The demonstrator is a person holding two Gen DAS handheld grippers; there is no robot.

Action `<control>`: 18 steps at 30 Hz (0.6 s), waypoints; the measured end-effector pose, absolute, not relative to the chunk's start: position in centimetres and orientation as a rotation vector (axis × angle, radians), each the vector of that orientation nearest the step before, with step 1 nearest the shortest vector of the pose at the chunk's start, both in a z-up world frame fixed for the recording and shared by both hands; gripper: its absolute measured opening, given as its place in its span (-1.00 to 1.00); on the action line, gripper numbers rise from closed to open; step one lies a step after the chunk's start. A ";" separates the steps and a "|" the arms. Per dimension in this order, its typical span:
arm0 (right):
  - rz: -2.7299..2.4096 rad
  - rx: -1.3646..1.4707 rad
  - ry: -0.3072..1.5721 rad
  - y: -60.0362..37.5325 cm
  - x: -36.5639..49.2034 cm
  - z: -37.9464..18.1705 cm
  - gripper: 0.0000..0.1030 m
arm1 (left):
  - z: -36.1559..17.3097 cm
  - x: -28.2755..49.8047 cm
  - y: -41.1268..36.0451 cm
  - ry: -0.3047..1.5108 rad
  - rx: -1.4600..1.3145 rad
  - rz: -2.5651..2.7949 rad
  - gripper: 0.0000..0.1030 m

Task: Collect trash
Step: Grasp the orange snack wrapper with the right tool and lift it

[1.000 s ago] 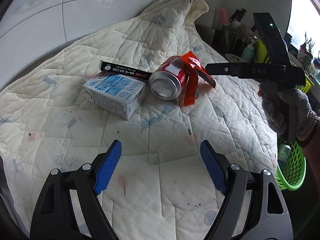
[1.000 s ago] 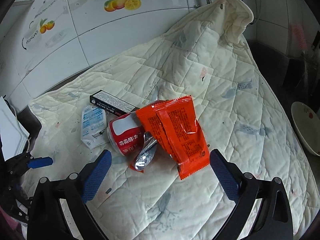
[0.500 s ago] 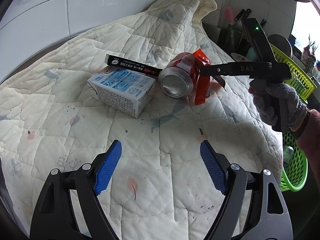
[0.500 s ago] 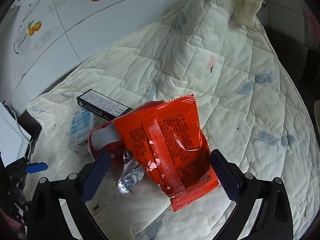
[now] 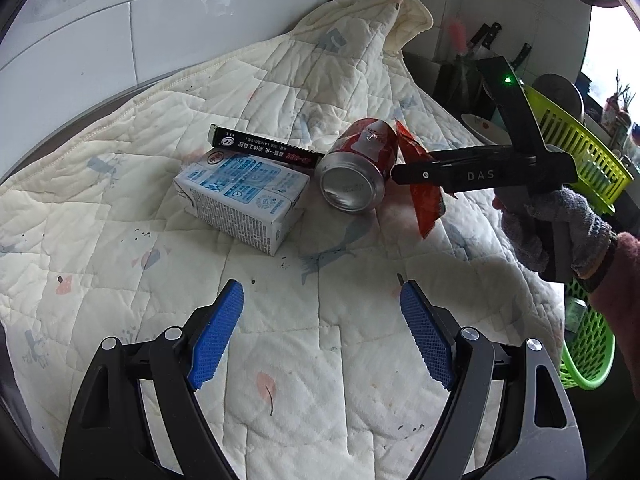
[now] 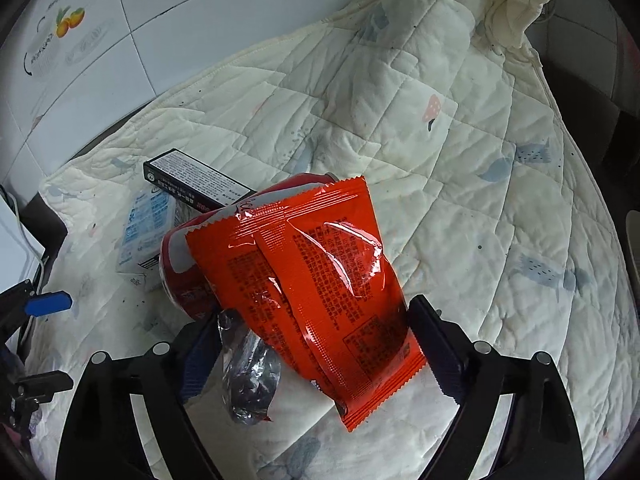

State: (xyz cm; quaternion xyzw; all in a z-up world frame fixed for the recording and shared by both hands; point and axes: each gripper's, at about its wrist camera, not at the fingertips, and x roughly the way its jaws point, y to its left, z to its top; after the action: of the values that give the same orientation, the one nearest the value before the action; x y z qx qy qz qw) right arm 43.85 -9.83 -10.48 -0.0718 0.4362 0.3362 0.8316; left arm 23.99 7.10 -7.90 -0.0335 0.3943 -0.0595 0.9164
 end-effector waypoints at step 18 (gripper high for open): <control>0.765 -0.048 0.985 -11.2 45.9 -11.9 0.44 | -8.5 25.0 6.8 0.821 -0.064 -0.110 0.55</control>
State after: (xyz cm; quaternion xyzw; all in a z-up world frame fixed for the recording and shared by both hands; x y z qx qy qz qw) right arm 45.90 -11.24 -11.94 -0.0227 0.4610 0.3580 0.8117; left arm 24.98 6.79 -8.50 -0.0309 0.3989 -0.0533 0.9149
